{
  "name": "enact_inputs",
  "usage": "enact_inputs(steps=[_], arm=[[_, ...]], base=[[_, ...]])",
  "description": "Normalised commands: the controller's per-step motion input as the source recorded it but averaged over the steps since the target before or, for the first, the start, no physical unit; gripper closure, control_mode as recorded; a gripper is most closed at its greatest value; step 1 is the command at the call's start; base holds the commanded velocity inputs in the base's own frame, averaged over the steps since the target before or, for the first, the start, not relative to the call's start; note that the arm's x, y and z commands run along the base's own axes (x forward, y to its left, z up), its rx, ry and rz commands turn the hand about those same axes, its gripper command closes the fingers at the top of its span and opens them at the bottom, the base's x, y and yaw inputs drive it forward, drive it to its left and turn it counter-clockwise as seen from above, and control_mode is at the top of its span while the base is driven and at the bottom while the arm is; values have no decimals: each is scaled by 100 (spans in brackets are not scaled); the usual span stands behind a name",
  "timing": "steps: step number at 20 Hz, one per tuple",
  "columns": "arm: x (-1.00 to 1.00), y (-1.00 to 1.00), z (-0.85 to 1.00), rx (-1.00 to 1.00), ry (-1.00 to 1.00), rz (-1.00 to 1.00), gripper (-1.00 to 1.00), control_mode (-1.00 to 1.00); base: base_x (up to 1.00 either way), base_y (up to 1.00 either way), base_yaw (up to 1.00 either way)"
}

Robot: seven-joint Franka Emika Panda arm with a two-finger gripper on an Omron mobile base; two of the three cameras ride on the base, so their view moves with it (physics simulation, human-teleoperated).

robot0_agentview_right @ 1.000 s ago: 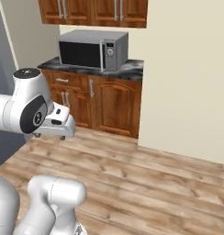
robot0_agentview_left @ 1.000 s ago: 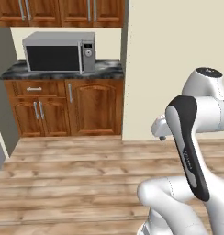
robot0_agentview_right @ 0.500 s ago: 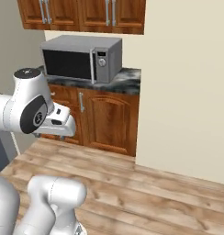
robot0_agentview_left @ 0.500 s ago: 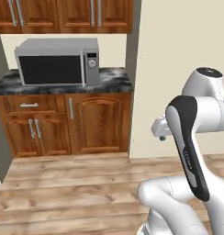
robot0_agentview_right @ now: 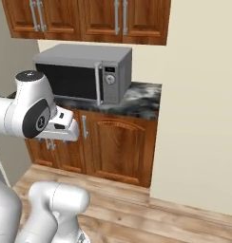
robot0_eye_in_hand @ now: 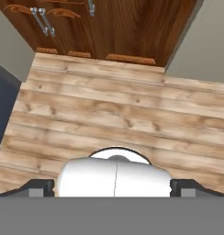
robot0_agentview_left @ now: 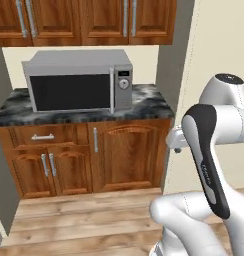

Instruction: Navigate to the microwave.

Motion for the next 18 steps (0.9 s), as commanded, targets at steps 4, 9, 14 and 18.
enact_inputs(steps=[4, 9, 14, 18], arm=[[0, 0, 0, 0, 0, 0, -100, 100], [0, 0, 0, 0, 0, 0, -100, 100], [0, 0, 0, 0, 0, 0, -100, 100], [0, 0, 0, 0, 0, 0, -100, 100]], base=[[100, 94, -8], [96, 66, -12], [88, 29, -19], [65, 5, -11]])
